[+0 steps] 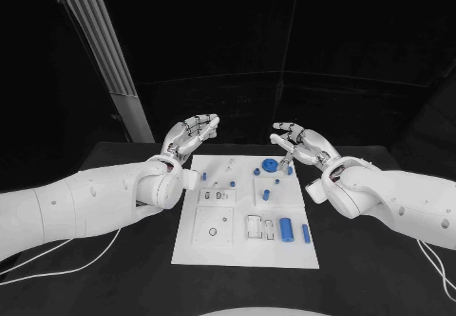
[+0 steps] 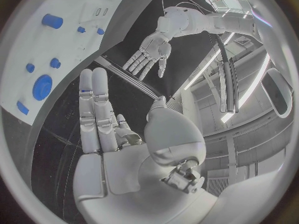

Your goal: Assemble the parts on the task board

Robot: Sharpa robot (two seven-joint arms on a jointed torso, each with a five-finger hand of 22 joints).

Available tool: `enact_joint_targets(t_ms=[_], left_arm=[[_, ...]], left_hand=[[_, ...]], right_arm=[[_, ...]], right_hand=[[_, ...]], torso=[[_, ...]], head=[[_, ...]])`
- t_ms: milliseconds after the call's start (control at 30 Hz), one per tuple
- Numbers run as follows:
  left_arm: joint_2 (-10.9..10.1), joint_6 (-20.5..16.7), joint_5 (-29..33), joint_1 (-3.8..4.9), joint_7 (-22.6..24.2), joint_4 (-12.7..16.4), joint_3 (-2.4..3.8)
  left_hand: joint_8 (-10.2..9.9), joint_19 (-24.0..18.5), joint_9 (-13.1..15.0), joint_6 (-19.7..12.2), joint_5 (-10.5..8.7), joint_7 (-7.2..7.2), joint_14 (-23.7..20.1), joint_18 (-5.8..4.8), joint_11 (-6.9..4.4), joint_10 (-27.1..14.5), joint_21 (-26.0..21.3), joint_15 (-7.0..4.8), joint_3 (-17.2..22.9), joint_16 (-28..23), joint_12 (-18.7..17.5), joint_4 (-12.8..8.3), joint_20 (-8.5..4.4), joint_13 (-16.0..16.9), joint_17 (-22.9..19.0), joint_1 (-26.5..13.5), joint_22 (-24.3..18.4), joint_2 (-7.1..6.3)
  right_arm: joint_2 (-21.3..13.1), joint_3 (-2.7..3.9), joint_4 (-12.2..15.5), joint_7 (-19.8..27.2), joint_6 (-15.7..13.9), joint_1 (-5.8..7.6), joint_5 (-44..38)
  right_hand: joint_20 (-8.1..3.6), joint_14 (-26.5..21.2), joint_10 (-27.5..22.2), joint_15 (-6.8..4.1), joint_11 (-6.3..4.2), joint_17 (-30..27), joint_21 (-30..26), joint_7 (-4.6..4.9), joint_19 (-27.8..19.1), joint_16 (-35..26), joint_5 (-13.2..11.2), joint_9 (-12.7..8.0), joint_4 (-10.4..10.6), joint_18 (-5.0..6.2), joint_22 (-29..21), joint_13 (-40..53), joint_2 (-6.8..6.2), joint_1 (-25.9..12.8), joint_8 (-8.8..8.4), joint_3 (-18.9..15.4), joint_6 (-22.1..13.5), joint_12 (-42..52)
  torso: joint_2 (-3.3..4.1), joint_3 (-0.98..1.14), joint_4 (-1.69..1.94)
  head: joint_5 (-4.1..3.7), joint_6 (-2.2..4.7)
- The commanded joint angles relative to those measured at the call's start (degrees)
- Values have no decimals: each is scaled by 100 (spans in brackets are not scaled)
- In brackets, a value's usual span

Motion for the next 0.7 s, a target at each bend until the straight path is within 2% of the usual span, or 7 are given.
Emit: enact_joint_targets(t_ms=[33, 133, 200, 333, 400, 567, 700], left_arm=[[13, 78, 10, 22, 2145, 18, 5], [24, 89, 10, 29, 2139, 13, 5], [29, 99, 10, 35, 2133, 16, 5], [33, 107, 10, 48, 2124, 31, 5], [26, 113, 10, 54, 2115, 52, 5], [-8, 114, 3, 68, 2102, 106, 5], [-20, 113, -20, 72, 2096, 130, 5]], left_hand=[[40, 40, -5, -18, 30, 802, 11, 118, 20, 8, 33, 29, 36, 20, 3, 0, -7, -6, 4, 58, 15, 29], [44, 45, -5, -17, 30, 802, 13, 119, 19, 9, 37, 29, 36, 22, 4, 0, -7, -6, 4, 61, 20, 31], [45, 42, -5, -18, 31, 802, 13, 119, 19, 9, 35, 29, 36, 22, 4, 0, -7, -6, 4, 62, 16, 31], [43, 42, -6, -20, 31, 802, 14, 119, 19, 9, 36, 29, 36, 23, 4, 0, -7, -6, 4, 63, 16, 32], [43, 42, -6, -20, 31, 802, 14, 119, 19, 9, 36, 29, 36, 23, 4, 0, -7, -6, 4, 63, 16, 32], [54, 51, -6, -18, 31, 802, 16, 121, 19, 15, 43, 27, 36, 26, 8, 1, -7, -5, 5, 65, 27, 37], [64, 52, -6, -19, 31, 801, 19, 123, 17, 26, 46, 26, 36, 29, 14, 2, -6, -3, 5, 68, 27, 43]], right_arm=[[34, 9, -113, -85, 366, 44, -526], [89, 9, -246, -91, 449, 82, -676], [129, 10, -349, -140, 528, 110, -790], [175, 11, -480, -271, 626, 141, -993], [209, 11, -557, -345, 638, 159, -1132], [301, 15, -722, -453, 565, 198, -1826], [403, 29, -877, -531, 486, 222, -2529]], right_hand=[[-52, 248, 196, -46, -29, 698, 484, 152, 219, 900, 26, 3, -11, -34, 327, 6, 103, -11, 74, -106, 17, 20], [-89, 474, 414, -45, -29, 2642, 1754, 117, 592, 2329, 24, 13, -16, -211, 1629, 12, 182, 71, 177, -170, 79, 66], [-126, 550, 798, -63, -49, 3933, 3599, 278, 1139, 3352, 31, 75, -34, -490, 3640, 7, 247, 261, 559, -262, 541, 142], [-127, 855, 1128, -47, -107, 5231, 4928, 474, 1749, 4017, 21, 135, -94, -737, 5271, 2, 261, 647, 1097, -240, 1348, 198], [-103, 995, 1302, -46, -101, 5701, 5315, 515, 1991, 4210, 45, 144, -149, -824, 5781, -6, 216, 884, 1148, -211, 1844, 216], [-13, 1136, 1821, -58, -150, 6258, 5940, 441, 2521, 4433, 38, 47, -377, -1023, 6727, -36, 27, 1679, 635, 46, 2948, 69], [-33, 1166, 2073, -79, -179, 6460, 5948, 380, 2531, 4503, 29, 44, -557, -1027, 6741, -41, -104, 2062, 282, 256, 3479, -212]], torso=[[118, -26, 53], [166, -31, 75], [211, -35, 99], [282, -38, 131], [315, -38, 141], [402, -36, 162], [450, -38, 179]], head=[[-26, 20], [-31, 15], [-37, 16], [-31, 22], [-28, 29], [-71, 50], [-93, 87]])
